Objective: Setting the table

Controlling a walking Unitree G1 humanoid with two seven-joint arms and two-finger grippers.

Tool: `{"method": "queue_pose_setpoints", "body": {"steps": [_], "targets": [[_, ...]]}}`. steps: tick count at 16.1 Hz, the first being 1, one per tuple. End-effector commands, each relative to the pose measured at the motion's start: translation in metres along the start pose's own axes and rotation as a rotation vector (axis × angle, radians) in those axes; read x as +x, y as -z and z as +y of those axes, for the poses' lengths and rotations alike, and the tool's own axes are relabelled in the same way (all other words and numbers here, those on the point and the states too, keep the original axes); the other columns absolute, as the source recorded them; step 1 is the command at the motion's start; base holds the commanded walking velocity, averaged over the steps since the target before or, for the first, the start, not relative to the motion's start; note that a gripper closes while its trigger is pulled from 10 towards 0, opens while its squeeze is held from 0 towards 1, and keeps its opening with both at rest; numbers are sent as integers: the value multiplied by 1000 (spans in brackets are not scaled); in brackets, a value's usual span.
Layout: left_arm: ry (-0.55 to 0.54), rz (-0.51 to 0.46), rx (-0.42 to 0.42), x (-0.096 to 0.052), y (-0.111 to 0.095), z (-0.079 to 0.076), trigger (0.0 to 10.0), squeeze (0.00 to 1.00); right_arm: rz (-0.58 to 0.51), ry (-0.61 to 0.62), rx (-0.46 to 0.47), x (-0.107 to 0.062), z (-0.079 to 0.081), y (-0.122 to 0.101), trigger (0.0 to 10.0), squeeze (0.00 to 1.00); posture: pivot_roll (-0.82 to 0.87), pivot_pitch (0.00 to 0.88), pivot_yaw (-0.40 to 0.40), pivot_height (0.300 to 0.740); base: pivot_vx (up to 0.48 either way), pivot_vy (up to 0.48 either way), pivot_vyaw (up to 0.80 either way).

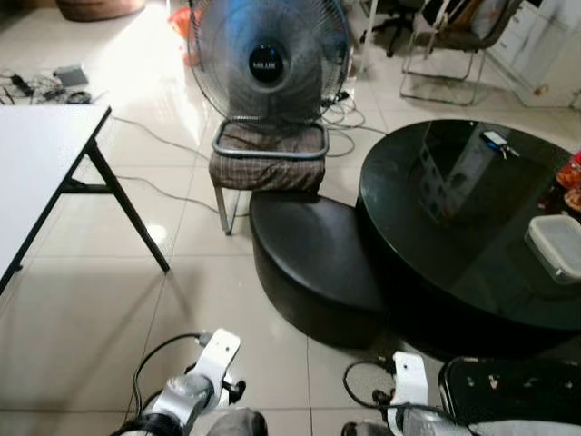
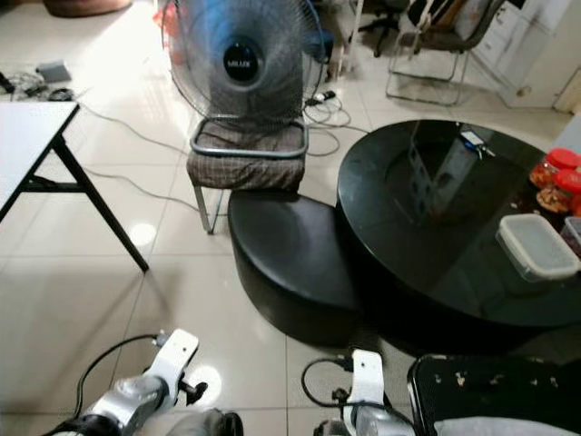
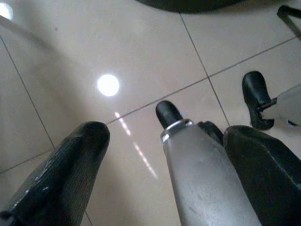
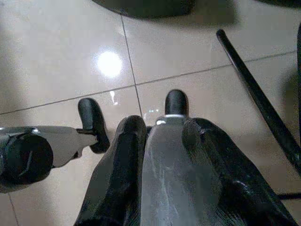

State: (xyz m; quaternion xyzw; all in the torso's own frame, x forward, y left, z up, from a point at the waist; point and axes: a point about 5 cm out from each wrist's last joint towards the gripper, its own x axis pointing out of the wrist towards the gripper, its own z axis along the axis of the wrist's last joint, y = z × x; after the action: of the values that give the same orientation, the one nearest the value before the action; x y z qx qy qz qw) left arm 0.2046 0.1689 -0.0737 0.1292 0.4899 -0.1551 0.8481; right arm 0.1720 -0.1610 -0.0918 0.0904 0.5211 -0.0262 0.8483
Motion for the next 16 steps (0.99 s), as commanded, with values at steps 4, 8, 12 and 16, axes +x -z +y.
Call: {"method": "queue_pose_setpoints", "body": {"steps": [4,8,12,16], "targets": [[-22,41,-30,-2,19,6,10000,0,29,15,43,-1,-8,5,10000,0,49,84,14,740,0,0,0],[-29,54,-33,-4,27,9,10000,0,43,14,48,-1,-9,6,10000,0,50,83,14,740,0,0,0],[-29,54,-33,-4,27,9,10000,0,43,14,48,-1,-9,6,10000,0,50,83,14,740,0,0,0],[-29,54,-33,-4,27,9,10000,0,43,14,48,-1,-9,6,10000,0,50,83,14,740,0,0,0]]}}
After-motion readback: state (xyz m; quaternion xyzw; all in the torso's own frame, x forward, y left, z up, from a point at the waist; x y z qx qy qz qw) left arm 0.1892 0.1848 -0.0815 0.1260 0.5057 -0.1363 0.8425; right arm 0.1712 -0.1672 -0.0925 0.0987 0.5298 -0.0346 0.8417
